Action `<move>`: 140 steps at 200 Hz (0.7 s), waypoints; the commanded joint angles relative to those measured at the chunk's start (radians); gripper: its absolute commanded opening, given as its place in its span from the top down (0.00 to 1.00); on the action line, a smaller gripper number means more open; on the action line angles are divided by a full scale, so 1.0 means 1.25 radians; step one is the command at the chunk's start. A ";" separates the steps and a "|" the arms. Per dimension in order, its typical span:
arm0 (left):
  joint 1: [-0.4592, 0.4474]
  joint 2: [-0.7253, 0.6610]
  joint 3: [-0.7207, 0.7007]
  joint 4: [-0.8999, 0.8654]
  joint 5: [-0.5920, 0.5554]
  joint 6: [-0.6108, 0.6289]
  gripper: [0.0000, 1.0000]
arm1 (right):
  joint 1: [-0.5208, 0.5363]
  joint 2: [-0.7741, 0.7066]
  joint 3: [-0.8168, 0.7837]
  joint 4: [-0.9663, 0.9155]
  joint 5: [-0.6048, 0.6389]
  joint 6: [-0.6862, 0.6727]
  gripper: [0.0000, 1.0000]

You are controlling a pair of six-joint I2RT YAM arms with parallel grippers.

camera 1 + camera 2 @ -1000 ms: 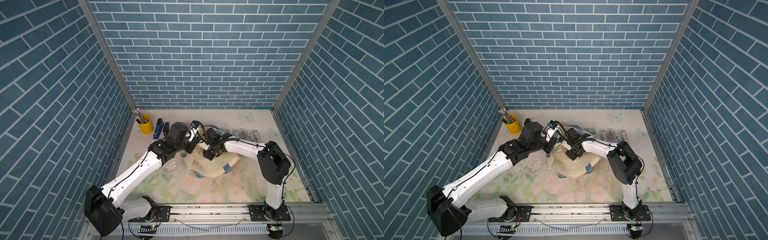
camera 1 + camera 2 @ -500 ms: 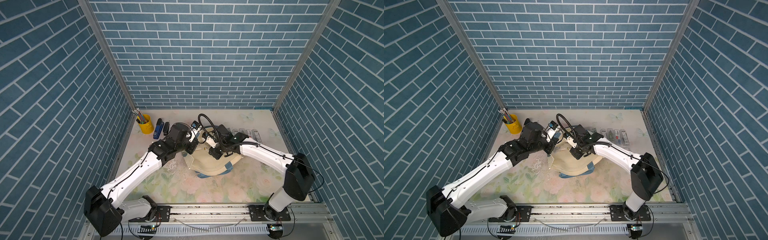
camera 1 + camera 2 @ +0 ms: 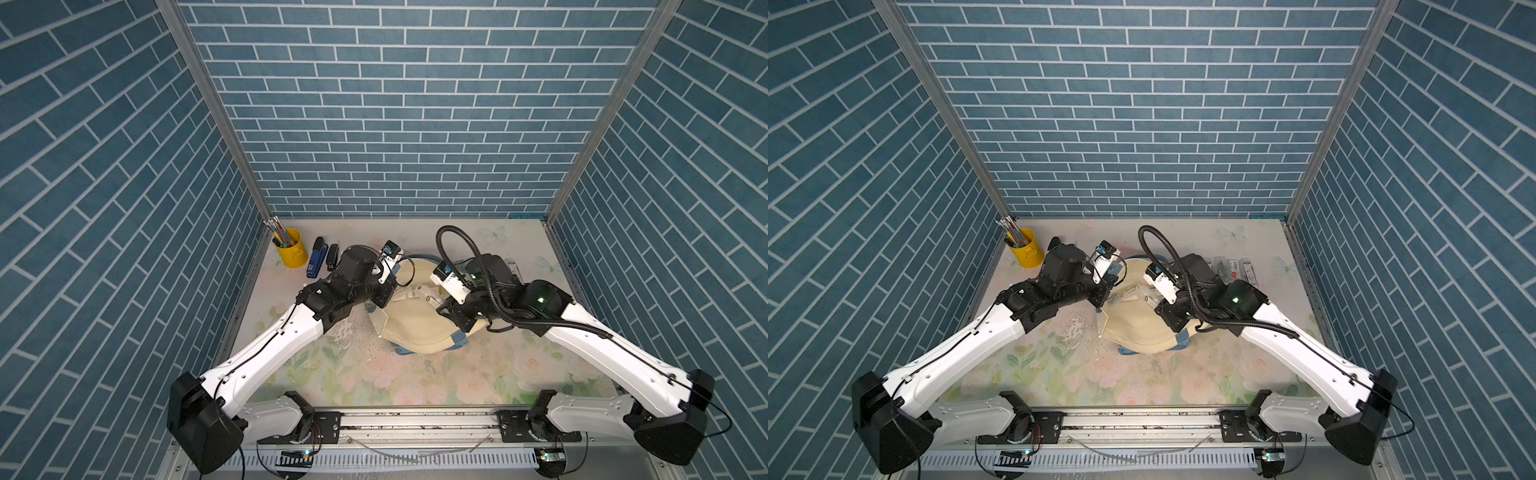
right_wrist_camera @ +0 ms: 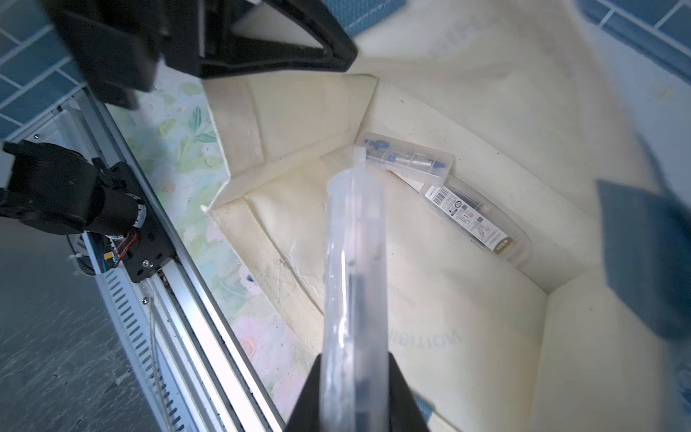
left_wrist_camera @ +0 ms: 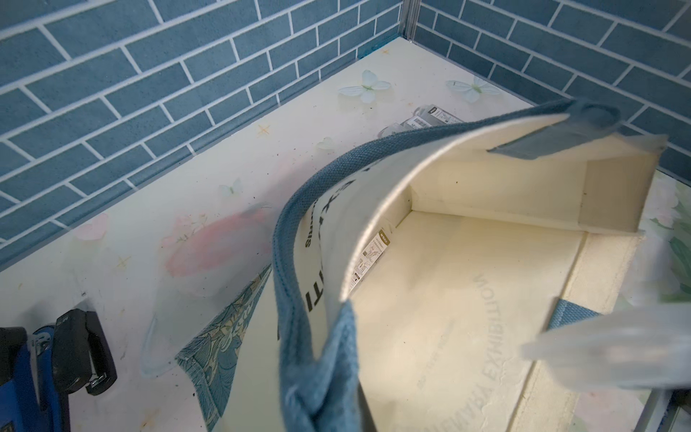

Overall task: Take out the compass set from the canvas bag
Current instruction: Pick up the compass set from the canvas bag, then place the compass set at the center of the board.

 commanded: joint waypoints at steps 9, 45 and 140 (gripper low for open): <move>-0.004 -0.029 0.018 0.056 -0.014 -0.011 1.00 | -0.073 -0.071 0.086 -0.096 0.111 0.020 0.94; -0.004 -0.026 0.019 0.056 -0.009 -0.006 1.00 | -0.318 -0.081 0.053 -0.052 0.039 0.027 0.96; -0.004 -0.039 0.009 0.056 0.004 -0.006 1.00 | -0.543 0.137 -0.235 0.091 0.167 0.081 0.93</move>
